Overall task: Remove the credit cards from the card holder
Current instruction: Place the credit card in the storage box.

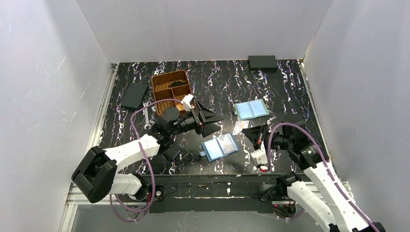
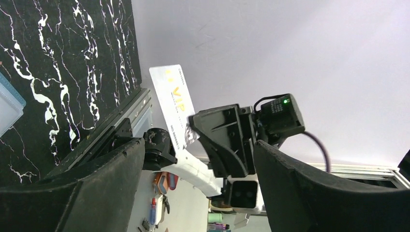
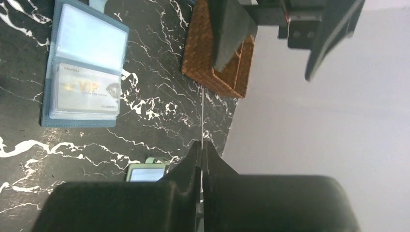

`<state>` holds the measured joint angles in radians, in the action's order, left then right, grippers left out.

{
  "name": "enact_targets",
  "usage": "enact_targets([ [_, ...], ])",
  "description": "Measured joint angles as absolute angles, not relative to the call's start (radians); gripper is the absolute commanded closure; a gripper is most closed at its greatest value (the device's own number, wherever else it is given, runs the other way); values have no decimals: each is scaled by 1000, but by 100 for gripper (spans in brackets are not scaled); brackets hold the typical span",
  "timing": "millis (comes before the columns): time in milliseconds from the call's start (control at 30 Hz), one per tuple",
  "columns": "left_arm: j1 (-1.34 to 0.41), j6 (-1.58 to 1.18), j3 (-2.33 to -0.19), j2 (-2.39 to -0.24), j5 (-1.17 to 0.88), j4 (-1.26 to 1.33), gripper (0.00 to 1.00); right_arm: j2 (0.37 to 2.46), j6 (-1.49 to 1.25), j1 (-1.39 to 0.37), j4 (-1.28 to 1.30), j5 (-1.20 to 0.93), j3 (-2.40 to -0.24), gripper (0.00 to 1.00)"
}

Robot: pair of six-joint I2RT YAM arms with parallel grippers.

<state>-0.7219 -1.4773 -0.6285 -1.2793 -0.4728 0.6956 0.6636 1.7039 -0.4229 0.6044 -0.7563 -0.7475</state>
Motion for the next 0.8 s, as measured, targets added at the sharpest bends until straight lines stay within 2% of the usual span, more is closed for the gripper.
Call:
enact_targets([
  [200,-722,-1509,-619,-1305,-488,757,26,561,1897,-428,565,-804,-632,99],
  [500,-725,-1521,-611,-1350,-508,786,29,522,2042,-428,488,-847,-544,99],
  [800,-768,-1522,-613,-1441,-532,824,49,516,2077,-431,453,-871,-524,99],
])
